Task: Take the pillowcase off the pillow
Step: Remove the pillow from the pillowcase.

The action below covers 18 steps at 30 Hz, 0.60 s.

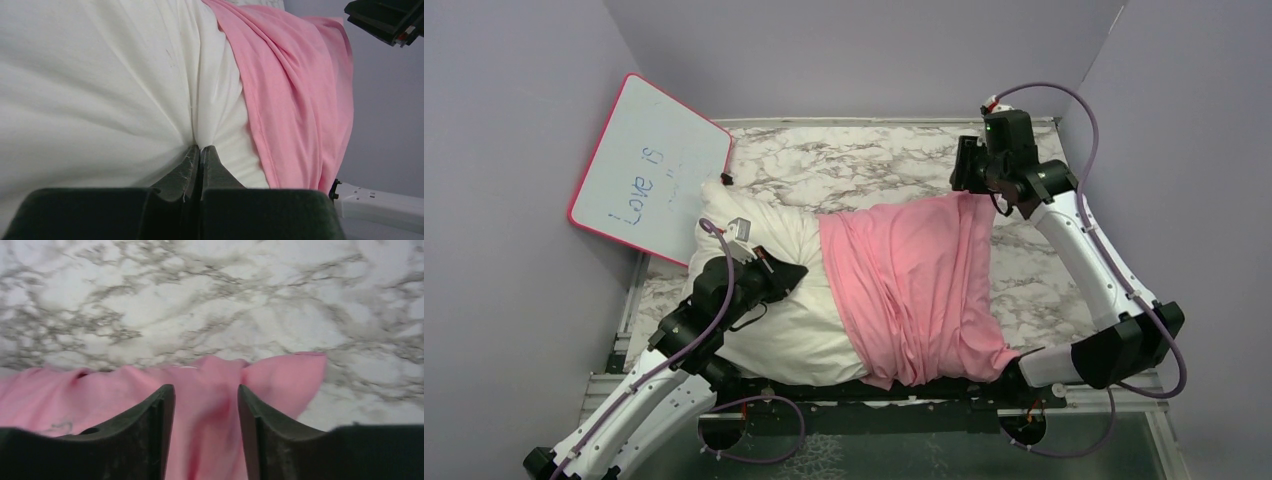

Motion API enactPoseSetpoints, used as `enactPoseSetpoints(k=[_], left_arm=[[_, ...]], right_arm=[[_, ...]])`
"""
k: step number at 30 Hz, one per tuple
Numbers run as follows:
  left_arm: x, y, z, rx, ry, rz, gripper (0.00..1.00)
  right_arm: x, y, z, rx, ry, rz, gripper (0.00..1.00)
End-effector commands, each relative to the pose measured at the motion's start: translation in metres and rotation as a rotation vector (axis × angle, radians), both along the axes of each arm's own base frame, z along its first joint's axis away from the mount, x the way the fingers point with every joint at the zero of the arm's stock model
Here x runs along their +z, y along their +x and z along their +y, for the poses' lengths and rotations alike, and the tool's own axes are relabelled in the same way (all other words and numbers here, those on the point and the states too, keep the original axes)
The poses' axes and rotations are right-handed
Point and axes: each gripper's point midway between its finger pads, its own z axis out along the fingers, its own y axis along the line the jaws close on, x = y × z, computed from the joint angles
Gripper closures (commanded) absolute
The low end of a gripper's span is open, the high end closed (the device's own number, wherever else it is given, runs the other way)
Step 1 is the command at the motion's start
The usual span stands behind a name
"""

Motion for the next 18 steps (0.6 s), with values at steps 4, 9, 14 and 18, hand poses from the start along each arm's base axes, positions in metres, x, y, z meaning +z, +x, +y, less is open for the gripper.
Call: enactPoseSetpoints(k=[4, 9, 14, 18], left_arm=[[-0.049, -0.023, 0.016, -0.018, 0.147, 0.161, 1.00], [-0.049, -0.023, 0.015, -0.019, 0.147, 0.161, 1.00], [-0.049, -0.023, 0.016, -0.013, 0.140, 0.160, 1.00], [-0.049, -0.024, 0.017, -0.009, 0.133, 0.162, 1.00]], right_arm=[[0.039, -0.033, 0.100, 0.426, 0.382, 0.004, 0.25], [-0.006, -0.047, 0.139, 0.509, 0.309, 0.134, 0.21], [-0.065, -0.052, 0.126, 0.364, 0.180, 0.247, 0.40], [-0.049, -0.035, 0.084, 0.163, 0.096, 0.073, 0.95]])
